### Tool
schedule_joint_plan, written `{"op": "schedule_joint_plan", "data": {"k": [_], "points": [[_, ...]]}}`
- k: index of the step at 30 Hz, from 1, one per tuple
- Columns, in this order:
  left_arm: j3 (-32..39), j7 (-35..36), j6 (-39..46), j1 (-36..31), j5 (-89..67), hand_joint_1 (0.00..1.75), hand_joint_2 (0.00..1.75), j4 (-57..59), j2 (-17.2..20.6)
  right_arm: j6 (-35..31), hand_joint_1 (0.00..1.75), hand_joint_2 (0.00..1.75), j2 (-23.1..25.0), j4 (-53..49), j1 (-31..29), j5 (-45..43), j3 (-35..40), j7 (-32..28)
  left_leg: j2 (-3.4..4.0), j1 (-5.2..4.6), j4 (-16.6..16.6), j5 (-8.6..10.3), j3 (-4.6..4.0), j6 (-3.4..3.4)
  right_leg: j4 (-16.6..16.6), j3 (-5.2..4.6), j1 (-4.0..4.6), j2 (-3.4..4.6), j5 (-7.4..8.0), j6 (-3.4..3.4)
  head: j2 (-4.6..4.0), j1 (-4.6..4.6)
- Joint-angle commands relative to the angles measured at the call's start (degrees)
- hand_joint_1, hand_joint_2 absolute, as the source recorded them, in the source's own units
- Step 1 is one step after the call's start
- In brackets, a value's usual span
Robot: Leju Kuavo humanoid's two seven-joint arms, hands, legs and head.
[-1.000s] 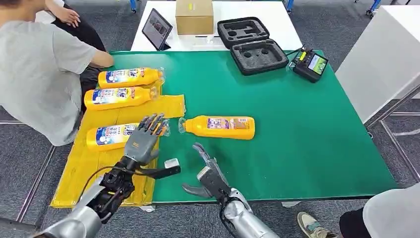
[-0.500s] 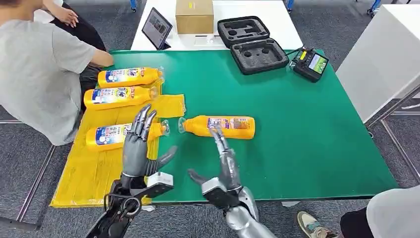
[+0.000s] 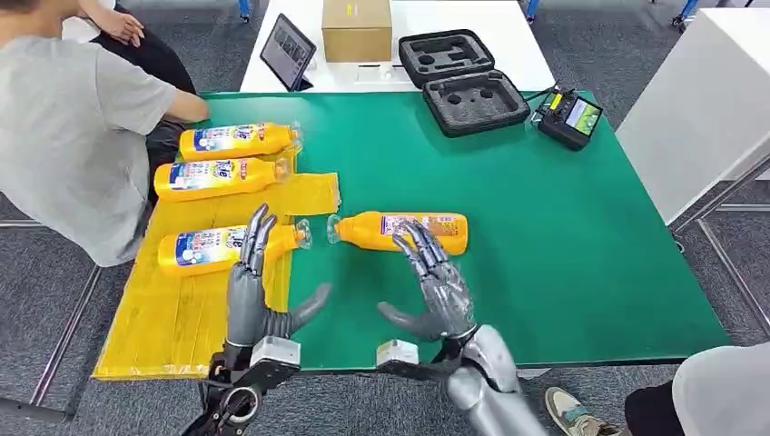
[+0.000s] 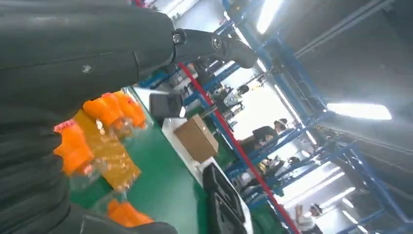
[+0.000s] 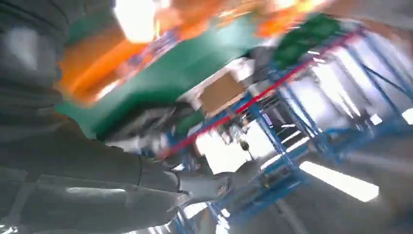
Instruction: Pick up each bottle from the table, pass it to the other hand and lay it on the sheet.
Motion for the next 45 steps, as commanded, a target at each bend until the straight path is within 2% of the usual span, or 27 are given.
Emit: {"op": "schedule_joint_plan", "data": {"k": [1,3,4,7,10,16,18,19,27,32,35,37,45], "points": [[-6.41,0.17,-0.28,-1.09,2.62,0.0,1.75,0.03,2.3,-0.13,0.0,1.75,1.28,18.74,-11.15,6.61,-18.93,0.47,-0.05,-0.01,-0.05,0.04,0.12,0.02,-0.04,0.12,-0.01,-0.04,0.02,0.0,0.0,0.0],[-6.41,0.17,-0.28,-1.09,2.62,0.0,1.75,0.03,2.3,-0.13,0.0,1.75,1.28,18.74,-11.15,6.61,-18.93,0.47,-0.05,-0.05,-0.06,0.03,0.16,0.05,-0.03,0.16,-0.04,-0.03,0.0,0.01,0.0,0.0],[-8.09,0.17,-0.28,-1.77,4.56,0.0,1.75,-0.09,2.85,-0.13,0.0,1.75,1.46,18.83,-11.68,10.44,-20.64,2.35,-0.03,-0.02,-0.05,0.03,0.14,0.04,-0.05,0.15,-0.01,-0.01,0.02,0.01,0.0,0.0],[-10.21,0.17,-0.28,-3.33,6.73,0.0,1.75,0.65,2.78,-0.13,0.0,1.75,0.48,21.68,-14.24,13.74,-21.91,3.68,-0.11,-0.05,-0.03,-0.02,0.25,0.01,0.0,0.23,-0.05,-0.01,-0.05,0.0,0.0,-0.02],[-10.6,0.17,-0.28,-5.02,8.44,0.0,1.75,1.72,1.43,-0.13,0.0,1.75,-0.37,24.42,-16.35,17.25,-22.91,5.13,-0.16,-0.06,0.02,0.06,0.01,0.06,0.02,0.02,-0.04,-0.09,0.02,0.04,0.0,-0.02],[-11.63,0.17,-0.28,-6.56,9.34,0.0,1.75,2.59,1.38,-0.13,0.0,1.75,0.02,22.83,-17.49,23.89,-23.07,7.82,-0.13,-0.08,0.01,0.07,-0.02,0.06,0.02,-0.03,-0.06,-0.06,0.04,0.04,0.0,-0.02],[-12.26,0.17,-0.28,-6.9,10.01,0.0,1.75,2.79,1.58,-0.13,0.0,1.75,-0.48,22.39,-17.39,28.67,-21.46,11.47,-0.13,-0.1,0.01,0.02,0.09,0.05,0.03,0.07,-0.06,-0.03,-0.01,0.02,0.0,0.0],[-12.63,0.17,-0.28,-7.35,10.4,0.0,1.75,2.86,1.65,-0.13,0.0,1.75,-1.66,25.69,-18.63,33.38,-18.45,16.21,-0.14,-0.1,0.01,0.02,0.1,0.04,0.03,0.09,-0.06,-0.04,-0.02,0.02,0.0,0.0],[-12.63,0.17,-0.28,-7.35,10.4,0.0,1.75,2.86,1.65,-0.13,0.0,1.75,-1.66,25.69,-18.63,33.38,-18.45,16.21,-0.09,-0.1,0.01,0.03,0.04,0.06,-0.01,0.04,-0.03,-0.02,0.02,0.04,0.0,-0.02],[-13.47,0.17,-0.28,-8.34,10.92,0.0,1.75,3.32,1.82,-0.13,0.0,1.75,-2.26,31.68,-21.79,30.82,-14.65,17.38,-0.05,-0.13,0.01,-0.01,0.17,0.03,0.03,0.14,-0.06,0.07,-0.01,0.02,0.0,-0.02],[-14.0,0.17,-0.28,-9.06,11.41,0.0,1.75,3.59,1.83,-0.12,0.0,1.75,-1.42,39.05,-25.17,28.73,-13.49,17.11,-0.02,-0.14,0.01,0.04,0.04,0.06,0.01,0.02,-0.05,0.06,0.05,0.04,0.0,0.0],[-14.16,0.17,-0.28,-9.24,11.67,0.0,1.75,3.45,1.83,1.57,0.0,1.75,-0.98,42.92,-26.98,24.81,-14.64,13.71,0.03,-0.13,0.02,-0.01,0.15,0.04,0.02,0.1,-0.04,0.14,0.02,0.02,0.0,-0.02],[-14.37,0.17,-0.28,-9.62,11.71,0.0,1.75,3.62,1.71,1.98,0.0,1.75,-0.82,44.12,-27.48,25.01,-13.88,13.99,-0.08,-0.12,0.01,0.09,-0.02,0.1,-0.01,0.0,-0.02,-0.03,0.06,0.06,0.0,-0.02]]}}
